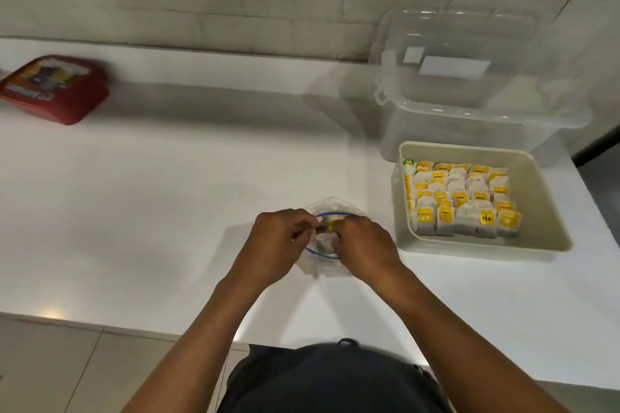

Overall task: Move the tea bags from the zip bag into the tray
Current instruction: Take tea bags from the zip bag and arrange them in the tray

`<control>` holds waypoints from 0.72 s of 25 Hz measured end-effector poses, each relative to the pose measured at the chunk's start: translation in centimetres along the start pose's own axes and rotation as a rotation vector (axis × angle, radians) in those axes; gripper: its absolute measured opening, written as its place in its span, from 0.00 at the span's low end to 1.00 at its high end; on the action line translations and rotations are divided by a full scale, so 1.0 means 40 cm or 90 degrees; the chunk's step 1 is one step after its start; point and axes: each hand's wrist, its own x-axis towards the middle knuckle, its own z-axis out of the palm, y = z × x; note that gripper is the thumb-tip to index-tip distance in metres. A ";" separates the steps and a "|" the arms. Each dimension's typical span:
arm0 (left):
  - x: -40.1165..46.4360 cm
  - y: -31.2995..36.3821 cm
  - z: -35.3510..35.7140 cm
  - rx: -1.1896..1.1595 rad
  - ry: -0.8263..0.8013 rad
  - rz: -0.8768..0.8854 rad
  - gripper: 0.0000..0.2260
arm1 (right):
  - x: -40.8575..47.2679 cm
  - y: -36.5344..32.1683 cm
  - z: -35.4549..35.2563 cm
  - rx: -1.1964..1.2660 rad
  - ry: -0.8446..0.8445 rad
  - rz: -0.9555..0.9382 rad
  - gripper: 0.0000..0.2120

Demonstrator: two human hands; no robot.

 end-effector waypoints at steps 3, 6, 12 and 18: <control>-0.008 -0.006 0.003 0.006 -0.034 0.000 0.10 | -0.013 0.009 -0.026 0.075 0.011 -0.031 0.10; -0.016 0.016 0.006 -0.022 0.004 -0.029 0.11 | -0.018 0.026 -0.060 0.230 0.034 -0.041 0.04; -0.028 0.074 0.035 -0.144 0.050 -0.080 0.06 | -0.015 0.059 -0.106 0.328 -0.034 -0.064 0.07; -0.026 0.053 0.064 0.070 0.049 -0.078 0.04 | 0.003 0.072 -0.059 -0.028 -0.109 -0.061 0.17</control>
